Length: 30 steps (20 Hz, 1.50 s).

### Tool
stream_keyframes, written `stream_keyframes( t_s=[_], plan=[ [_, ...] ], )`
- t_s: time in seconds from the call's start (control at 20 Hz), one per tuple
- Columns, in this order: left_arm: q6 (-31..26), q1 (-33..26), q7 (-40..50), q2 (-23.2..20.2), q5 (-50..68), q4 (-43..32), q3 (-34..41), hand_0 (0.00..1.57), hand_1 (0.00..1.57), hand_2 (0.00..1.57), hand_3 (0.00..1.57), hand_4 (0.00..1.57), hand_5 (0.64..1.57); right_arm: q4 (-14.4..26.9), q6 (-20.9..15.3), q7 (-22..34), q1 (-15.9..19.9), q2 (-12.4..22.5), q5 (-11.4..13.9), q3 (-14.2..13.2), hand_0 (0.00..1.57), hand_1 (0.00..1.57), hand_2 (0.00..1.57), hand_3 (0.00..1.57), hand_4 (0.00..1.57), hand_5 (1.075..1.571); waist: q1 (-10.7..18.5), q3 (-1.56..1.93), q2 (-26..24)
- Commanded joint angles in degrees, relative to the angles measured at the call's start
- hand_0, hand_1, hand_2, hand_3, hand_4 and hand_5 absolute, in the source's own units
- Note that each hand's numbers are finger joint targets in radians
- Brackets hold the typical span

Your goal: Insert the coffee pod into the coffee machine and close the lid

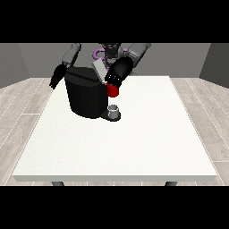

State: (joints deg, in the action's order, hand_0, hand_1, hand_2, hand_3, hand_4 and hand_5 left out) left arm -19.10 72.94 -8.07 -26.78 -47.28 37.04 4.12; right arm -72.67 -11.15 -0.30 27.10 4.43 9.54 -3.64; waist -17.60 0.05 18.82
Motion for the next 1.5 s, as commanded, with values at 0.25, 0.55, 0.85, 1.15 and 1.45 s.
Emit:
stream_keyframes(
  t_s=[0.25, 0.55, 0.85, 1.15, 1.45],
  plan=[
    [0.2, 0.9, -1.6, -0.9, -0.3, -2.1, 1.0, 1.12, 1.12, 1.14, 0.98, 0.00, 1.571, -1.0, -0.1, 2.9, 1.5, -0.4, 0.0, 0.5, 0.00, 0.00, 0.00, 0.00, 0.00, 1.571, -0.4, -0.05, 0.8],
    [4.4, 2.1, -2.6, -0.7, -0.3, -2.2, 2.5, 1.25, 1.25, 1.21, 0.96, 0.00, 1.571, -2.3, -1.3, 2.9, 0.6, -2.0, 2.2, 3.1, 0.00, 0.00, 0.00, 0.00, 0.06, 1.571, -2.3, -0.06, 2.3],
    [4.2, 1.3, -6.5, -2.9, -0.4, -2.3, 2.7, 1.23, 1.23, 1.21, 0.97, 0.00, 1.571, -1.9, 0.8, 1.8, 1.1, 1.4, 0.6, 0.4, 0.00, 0.00, 0.00, 0.00, 0.11, 1.571, -1.6, -0.05, 3.3],
    [8.4, 0.9, -8.2, -3.7, -3.7, -1.4, 0.8, 1.04, 1.04, 1.05, 0.74, 0.00, 1.571, -2.1, 0.9, 1.9, 2.1, 1.2, 0.0, 0.0, 0.00, 0.00, 0.00, 0.00, 0.22, 1.571, -1.7, -0.04, 5.1],
    [10.1, 2.2, -6.2, -2.2, -5.6, -0.7, -0.4, 0.00, 0.00, 0.69, 0.55, 0.00, 1.571, -0.1, -2.2, -0.2, 0.4, -1.5, 3.1, 2.3, 0.00, 0.00, 0.00, 0.00, 0.09, 1.571, -1.2, -0.02, 4.7]
  ],
)
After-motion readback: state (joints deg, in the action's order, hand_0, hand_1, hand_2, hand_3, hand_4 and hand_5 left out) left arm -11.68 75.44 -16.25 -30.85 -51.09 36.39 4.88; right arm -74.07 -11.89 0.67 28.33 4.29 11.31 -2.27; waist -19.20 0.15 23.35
